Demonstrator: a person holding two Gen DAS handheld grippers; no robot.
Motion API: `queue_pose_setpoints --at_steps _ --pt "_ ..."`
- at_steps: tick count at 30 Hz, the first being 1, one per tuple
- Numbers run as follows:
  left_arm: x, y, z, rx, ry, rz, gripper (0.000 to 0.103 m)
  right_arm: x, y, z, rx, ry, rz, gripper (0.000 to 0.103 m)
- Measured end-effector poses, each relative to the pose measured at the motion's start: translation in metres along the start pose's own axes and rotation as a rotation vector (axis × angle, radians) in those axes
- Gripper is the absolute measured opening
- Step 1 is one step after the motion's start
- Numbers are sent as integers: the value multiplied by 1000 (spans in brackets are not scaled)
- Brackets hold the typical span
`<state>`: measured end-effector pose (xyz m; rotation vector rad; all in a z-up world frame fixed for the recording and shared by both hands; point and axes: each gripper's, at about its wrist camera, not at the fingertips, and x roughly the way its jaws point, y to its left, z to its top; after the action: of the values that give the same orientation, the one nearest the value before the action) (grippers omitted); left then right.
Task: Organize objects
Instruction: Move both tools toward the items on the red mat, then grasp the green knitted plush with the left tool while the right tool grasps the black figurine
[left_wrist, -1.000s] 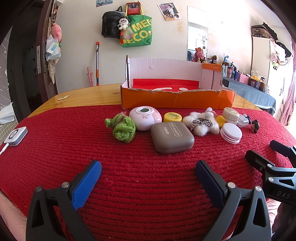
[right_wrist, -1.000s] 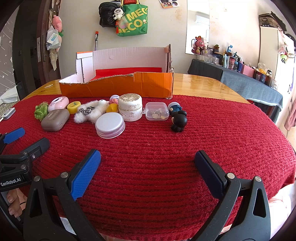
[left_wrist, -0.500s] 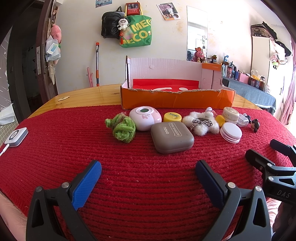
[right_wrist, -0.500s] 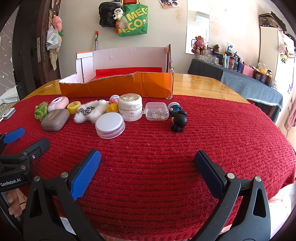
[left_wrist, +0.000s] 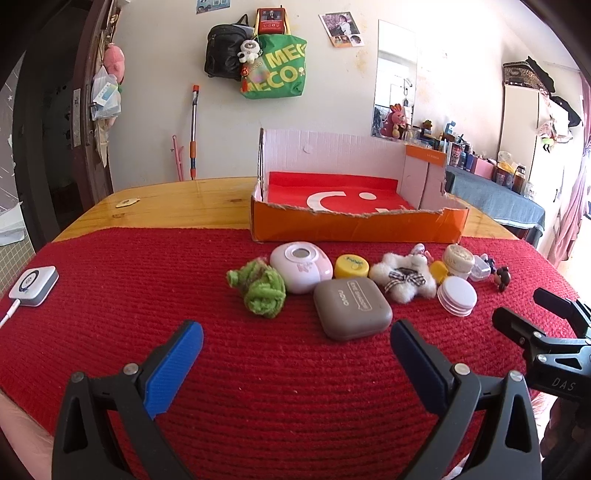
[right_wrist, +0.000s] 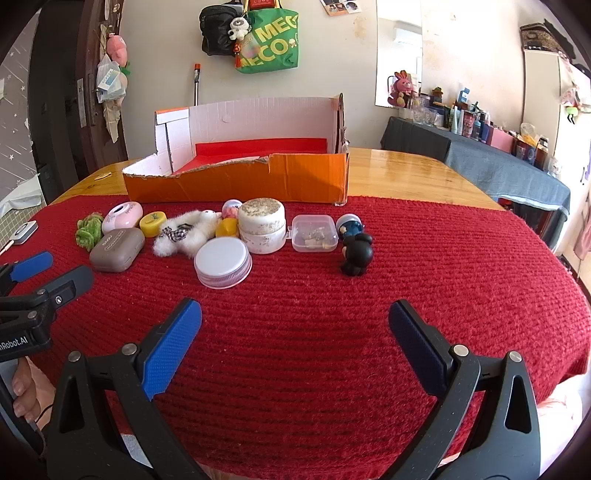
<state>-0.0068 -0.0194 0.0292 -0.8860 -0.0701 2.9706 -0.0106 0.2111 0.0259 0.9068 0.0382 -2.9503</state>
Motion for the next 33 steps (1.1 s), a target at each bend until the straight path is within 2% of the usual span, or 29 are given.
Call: queue_pose_setpoints --at_steps 4,9,16,20,24,28,33 --pt "4 10 19 -8 35 -26 103 -2 -7 19 5 -17 -12 103" --pt "17 25 35 -26 88 -64 103 10 -29 36 31 9 -51 103" --pt "42 44 40 -13 202 -83 103 30 -55 43 18 107 -96 103" --pt "54 53 38 -7 265 -90 103 43 -65 40 34 174 -91 103" --pt "61 56 33 5 298 -99 103 53 -69 38 27 213 -92 103" --pt "62 57 36 18 307 -92 103 53 -75 38 24 213 -126 103" --pt "69 58 41 34 326 -97 103 55 -82 43 21 228 -95 103"
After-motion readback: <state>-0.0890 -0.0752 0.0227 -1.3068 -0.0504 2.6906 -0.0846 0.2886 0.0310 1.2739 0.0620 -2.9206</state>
